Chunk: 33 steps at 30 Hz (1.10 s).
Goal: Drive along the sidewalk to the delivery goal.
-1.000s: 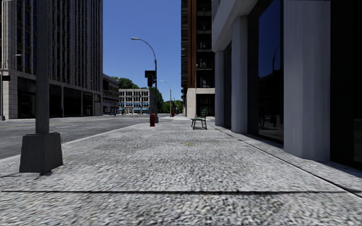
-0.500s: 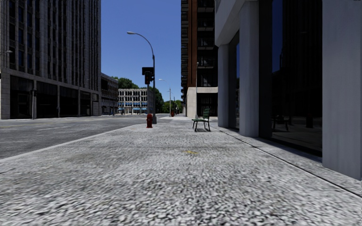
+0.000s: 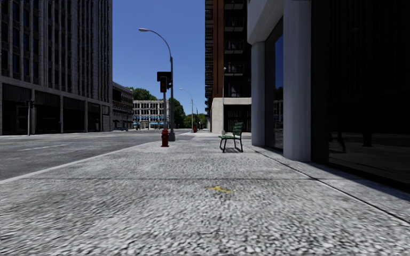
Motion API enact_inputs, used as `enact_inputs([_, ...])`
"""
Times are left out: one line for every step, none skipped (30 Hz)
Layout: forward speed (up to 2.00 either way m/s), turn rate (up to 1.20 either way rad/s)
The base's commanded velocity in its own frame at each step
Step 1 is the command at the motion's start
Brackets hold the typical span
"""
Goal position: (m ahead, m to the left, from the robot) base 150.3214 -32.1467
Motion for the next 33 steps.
enact_inputs([2.0,0.0])
enact_inputs([2.0,0.0])
enact_inputs([2.0,0.0])
enact_inputs([2.0,0.0])
enact_inputs([2.0,0.0])
enact_inputs([2.0,0.0])
enact_inputs([2.0,0.0])
enact_inputs([2.0,0.0])
enact_inputs([2.0,0.0])
enact_inputs([2.0,0.0])
enact_inputs([2.0,0.0])
enact_inputs([2.0,0.0])
enact_inputs([2.0,0.0])
enact_inputs([2.0,0.0])
enact_inputs([2.0,0.0])
enact_inputs([2.0,0.0])
enact_inputs([2.0,0.0])
enact_inputs([2.0,0.0])
enact_inputs([2.0,0.0])
enact_inputs([2.0,0.0])
enact_inputs([2.0,0.0])
enact_inputs([2.0,0.0])
enact_inputs([2.0,0.0])
enact_inputs([2.0,0.0])
enact_inputs([2.0,0.0])
enact_inputs([2.0,0.0])
enact_inputs([2.0,0.0])
enact_inputs([2.0,0.0])
enact_inputs([2.0,0.0])
enact_inputs([2.0,0.0])
enact_inputs([2.0,0.0])
enact_inputs([2.0,0.0])
enact_inputs([2.0,0.0])
